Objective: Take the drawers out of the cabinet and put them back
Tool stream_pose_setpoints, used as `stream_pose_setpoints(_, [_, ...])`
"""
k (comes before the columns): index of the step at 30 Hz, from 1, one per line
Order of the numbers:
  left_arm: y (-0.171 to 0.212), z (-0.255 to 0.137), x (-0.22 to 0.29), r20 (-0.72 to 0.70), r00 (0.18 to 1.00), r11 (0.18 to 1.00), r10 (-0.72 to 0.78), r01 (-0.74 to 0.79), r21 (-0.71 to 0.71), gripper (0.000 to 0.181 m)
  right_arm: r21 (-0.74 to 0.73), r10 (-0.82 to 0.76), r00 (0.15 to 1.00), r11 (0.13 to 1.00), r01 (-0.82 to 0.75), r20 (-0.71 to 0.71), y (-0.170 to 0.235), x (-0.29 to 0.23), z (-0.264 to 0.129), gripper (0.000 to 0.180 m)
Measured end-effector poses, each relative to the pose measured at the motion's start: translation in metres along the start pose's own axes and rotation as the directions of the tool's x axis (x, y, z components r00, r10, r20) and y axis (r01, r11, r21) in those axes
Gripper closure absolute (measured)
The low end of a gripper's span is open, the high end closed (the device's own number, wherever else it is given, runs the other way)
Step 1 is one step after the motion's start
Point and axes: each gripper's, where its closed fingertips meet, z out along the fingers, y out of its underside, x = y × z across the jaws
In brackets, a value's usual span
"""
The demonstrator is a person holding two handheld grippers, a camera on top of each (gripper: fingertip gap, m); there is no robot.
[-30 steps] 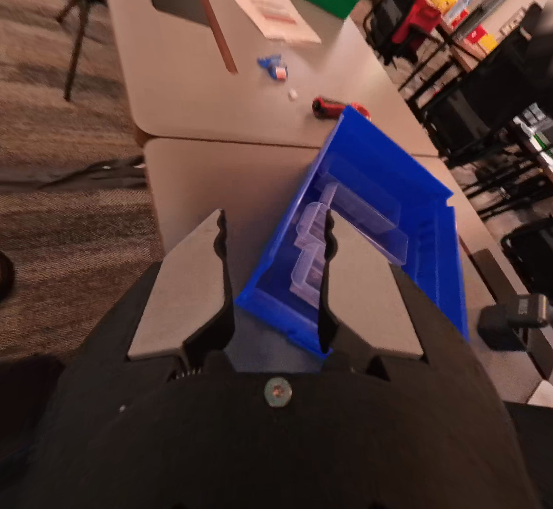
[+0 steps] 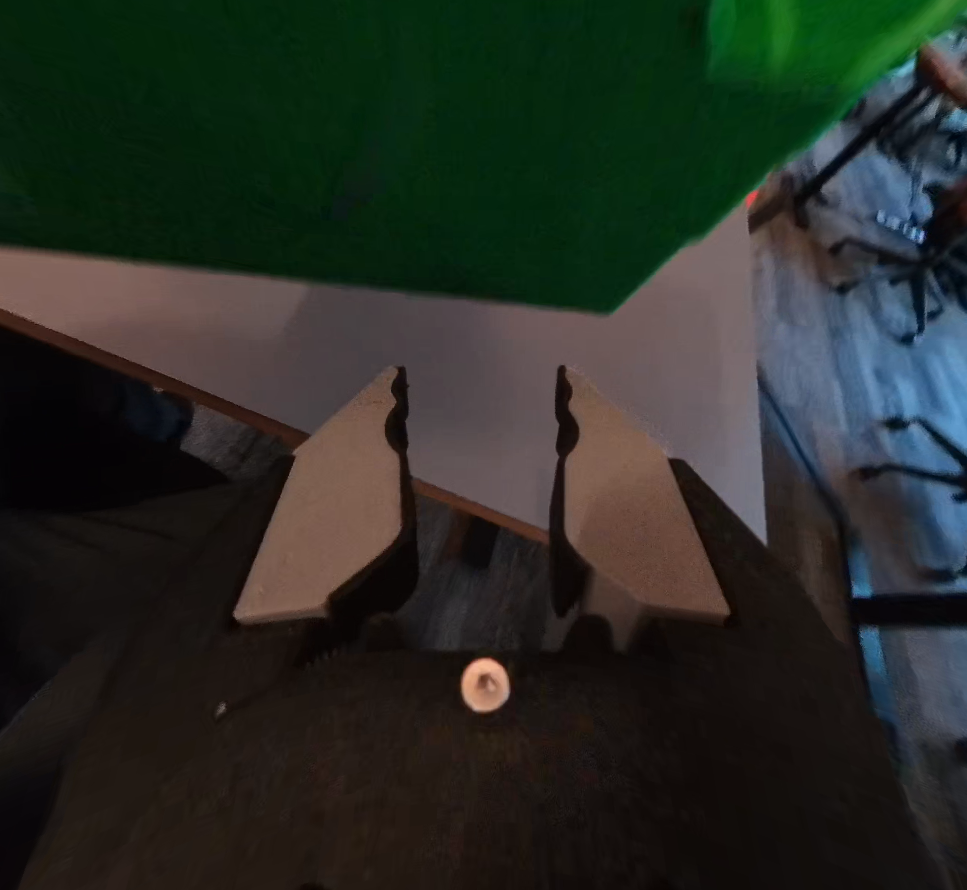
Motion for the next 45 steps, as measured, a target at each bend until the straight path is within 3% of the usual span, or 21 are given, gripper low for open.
stream_pose_setpoints(3, [0.043,0.05,0.026,-0.047,0.998,0.993,-0.044,0.039,-0.11,0.177,-0.101,0.078,0.995,0.991,-0.084,-0.059,0.028,0.025,0.011,0.123])
stream_pose_setpoints(7, [0.091,0.1,0.048,-0.052,0.991,0.97,-0.122,0.108,-0.22,0.176,-0.143,0.104,0.994,0.984,-0.106,-0.024,0.036,0.022,0.028,0.12])
stream_pose_setpoints(10, [0.105,0.106,0.059,-0.088,0.921,0.894,-0.381,0.342,-0.291,0.178,-0.139,0.061,0.998,0.988,-0.06,0.005,0.028,0.012,0.038,0.118])
stream_pose_setpoints(14, [0.095,0.047,0.034,-0.125,0.892,0.883,-0.433,0.393,-0.259,0.15,-0.118,0.01,0.999,0.993,-0.005,0.035,0.01,-0.006,0.048,0.116])
stream_pose_setpoints(19, [0.11,-0.049,-0.036,-0.036,0.875,0.862,-0.483,0.468,-0.195,0.151,-0.031,-0.141,0.962,0.988,0.152,0.236,-0.025,-0.077,0.057,0.114])
stream_pose_setpoints(24, [0.179,-0.132,-0.119,0.25,0.865,0.837,-0.435,0.491,-0.241,0.15,0.002,-0.302,0.836,0.941,0.339,0.458,-0.033,-0.164,0.07,0.122])
stream_pose_setpoints(28, [0.255,-0.199,-0.173,0.49,0.795,0.766,-0.359,0.55,-0.332,0.147,-0.171,-0.287,0.817,0.892,0.418,0.5,-0.003,-0.177,0.095,0.131])
stream_pose_setpoints(30, [0.29,-0.232,-0.189,0.559,0.771,0.716,-0.304,0.572,-0.4,0.145,-0.294,-0.284,0.838,0.844,0.449,0.465,0.02,-0.163,0.105,0.13])
stream_pose_setpoints(34, [0.352,-0.289,-0.201,0.647,0.714,0.573,-0.267,0.658,-0.489,0.144,-0.441,-0.26,0.872,0.78,0.443,0.415,0.053,-0.13,0.102,0.087])
stream_pose_setpoints(35, [0.363,-0.301,-0.2,0.655,0.709,0.537,-0.262,0.671,-0.511,0.144,-0.474,-0.275,0.88,0.76,0.446,0.388,0.061,-0.118,0.098,0.085])
stream_pose_setpoints(37, [0.373,-0.322,-0.203,0.661,0.705,0.514,-0.255,0.678,-0.525,0.125,-0.534,-0.304,0.901,0.729,0.429,0.309,0.075,-0.086,0.087,0.079])
stream_pose_setpoints(38, [0.375,-0.329,-0.2,0.654,0.696,0.488,-0.296,0.699,-0.522,0.125,-0.571,-0.303,0.918,0.719,0.397,0.257,0.082,-0.069,0.08,0.073])
stream_pose_setpoints(42, [0.376,-0.36,-0.198,0.661,0.684,0.44,-0.309,0.718,-0.539,0.115,-0.663,-0.253,0.966,0.713,0.228,0.06,0.103,-0.015,0.052,0.083])
stream_pose_setpoints(45, [0.365,-0.357,-0.205,0.673,0.698,0.476,-0.245,0.691,-0.544,0.121,-0.625,-0.245,0.968,0.765,0.159,-0.053,0.087,-0.001,0.048,0.088])
